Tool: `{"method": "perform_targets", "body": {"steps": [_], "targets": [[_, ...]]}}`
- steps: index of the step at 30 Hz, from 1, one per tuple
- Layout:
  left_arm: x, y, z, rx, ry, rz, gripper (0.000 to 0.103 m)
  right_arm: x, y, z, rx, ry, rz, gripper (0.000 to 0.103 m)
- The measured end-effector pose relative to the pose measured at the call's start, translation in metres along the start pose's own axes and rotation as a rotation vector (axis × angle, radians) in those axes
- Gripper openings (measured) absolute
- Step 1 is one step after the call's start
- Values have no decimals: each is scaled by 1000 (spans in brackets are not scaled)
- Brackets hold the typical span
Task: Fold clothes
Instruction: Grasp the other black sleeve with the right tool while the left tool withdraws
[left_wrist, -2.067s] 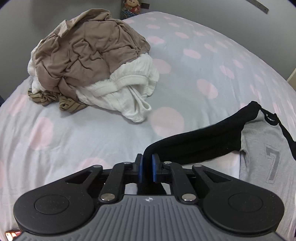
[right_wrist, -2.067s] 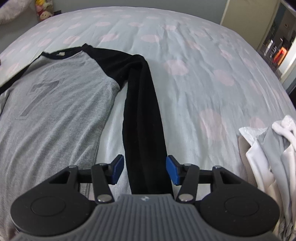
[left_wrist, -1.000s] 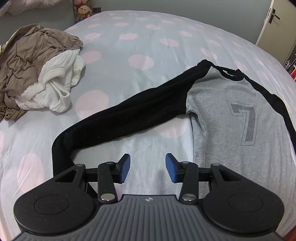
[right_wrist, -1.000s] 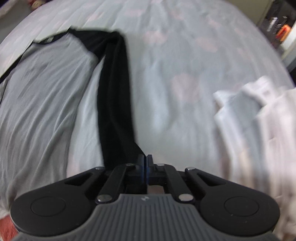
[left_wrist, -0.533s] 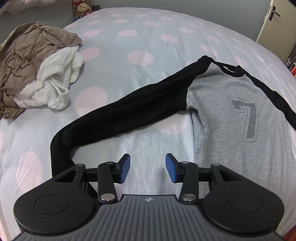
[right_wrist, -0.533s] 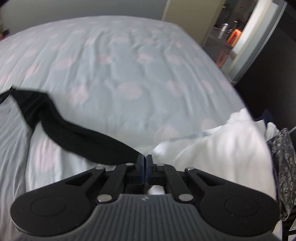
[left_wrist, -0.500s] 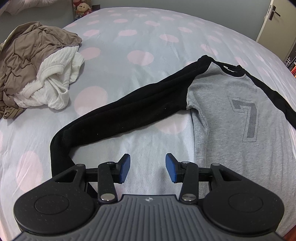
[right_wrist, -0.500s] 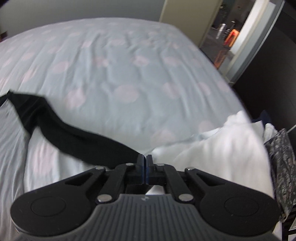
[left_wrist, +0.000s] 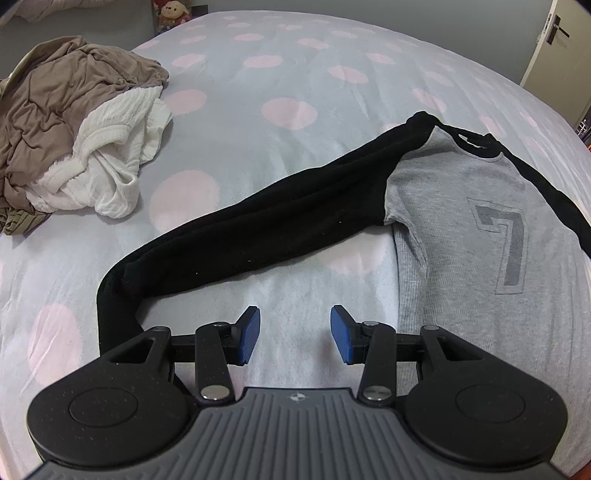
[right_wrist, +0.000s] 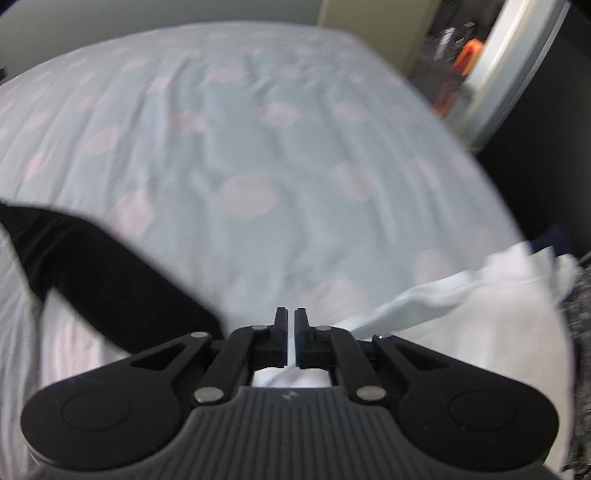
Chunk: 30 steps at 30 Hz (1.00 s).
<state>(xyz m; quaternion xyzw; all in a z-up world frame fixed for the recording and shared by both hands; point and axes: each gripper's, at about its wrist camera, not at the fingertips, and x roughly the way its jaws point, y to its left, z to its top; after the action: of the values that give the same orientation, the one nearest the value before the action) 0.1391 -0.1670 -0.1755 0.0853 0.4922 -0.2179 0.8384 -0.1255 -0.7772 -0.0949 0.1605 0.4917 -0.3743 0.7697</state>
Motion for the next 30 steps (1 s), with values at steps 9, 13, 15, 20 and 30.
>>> {"method": "perform_targets", "body": {"steps": [9, 13, 15, 20, 30], "targets": [[1, 6, 0, -45, 4, -32, 41, 11, 64, -64, -144, 118, 123, 47], [-1, 7, -1, -53, -6, -43, 42, 30, 69, -85, -141, 165, 95, 57], [-3, 9, -1, -63, -12, -45, 42, 41, 68, -95, -138, 192, 73, 56], [-7, 14, -1, -90, -27, -51, 43, 39, 61, -101, -147, 183, 23, 6], [-10, 14, -2, -89, -36, -53, 43, -48, 23, -32, -62, -70, -56, 7]]}}
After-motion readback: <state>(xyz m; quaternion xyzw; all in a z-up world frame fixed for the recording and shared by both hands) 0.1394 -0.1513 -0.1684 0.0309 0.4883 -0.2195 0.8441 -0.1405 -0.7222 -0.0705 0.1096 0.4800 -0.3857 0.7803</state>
